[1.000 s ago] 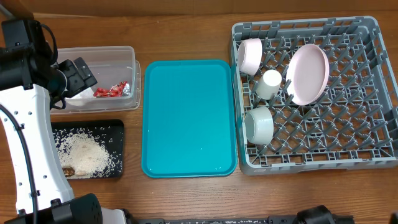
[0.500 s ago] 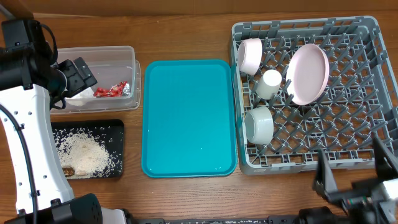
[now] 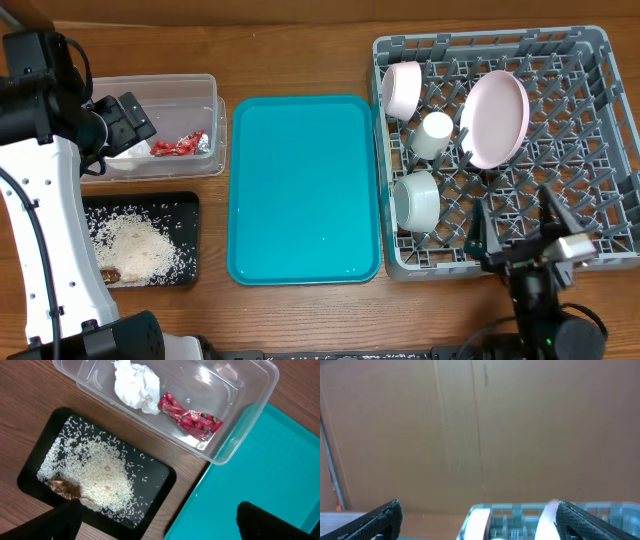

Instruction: Sort waste into correct bins and load items into the dishwasher

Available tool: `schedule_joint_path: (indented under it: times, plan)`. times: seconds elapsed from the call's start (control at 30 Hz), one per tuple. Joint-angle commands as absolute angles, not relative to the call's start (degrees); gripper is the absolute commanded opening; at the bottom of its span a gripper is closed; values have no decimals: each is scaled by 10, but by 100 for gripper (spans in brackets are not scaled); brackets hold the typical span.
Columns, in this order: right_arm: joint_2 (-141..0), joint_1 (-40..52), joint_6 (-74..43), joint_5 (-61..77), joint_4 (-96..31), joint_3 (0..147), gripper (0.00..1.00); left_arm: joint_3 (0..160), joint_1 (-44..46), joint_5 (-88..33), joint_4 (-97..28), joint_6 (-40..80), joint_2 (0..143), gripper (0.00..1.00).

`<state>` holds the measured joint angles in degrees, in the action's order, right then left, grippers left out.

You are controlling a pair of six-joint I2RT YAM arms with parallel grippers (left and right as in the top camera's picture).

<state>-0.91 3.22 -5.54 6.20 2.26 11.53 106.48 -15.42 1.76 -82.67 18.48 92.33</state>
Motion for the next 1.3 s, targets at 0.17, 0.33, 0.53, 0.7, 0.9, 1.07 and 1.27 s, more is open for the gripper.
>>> schedule_joint_path:
  times: [0.17, 0.33, 0.53, 0.7, 0.9, 1.07, 1.27]
  plan:
    - [-2, 30, -73, 50, 39, 24, 100, 1065, -154, 15, -825, 193, 926, 100]
    - [-2, 32, -71, 41, 25, 4, 100, 1065, -154, 15, -825, 193, 926, 100]
    - [-2, 35, -29, 31, -47, 4, 100, 1065, -154, 15, -825, 193, 926, 100]
    - [-2, 38, 44, 30, -47, 4, 100, 1065, -154, 15, -825, 193, 926, 100]
    - [-2, 38, 50, 27, -47, 4, 100, 1065, -154, 15, -825, 193, 926, 100]
    - [-2, 38, 50, 27, -47, 4, 100, 1065, -154, 15, -825, 193, 926, 100]
    - [-2, 28, 11, 24, -47, 4, 100, 1065, -154, 15, -825, 193, 926, 100]
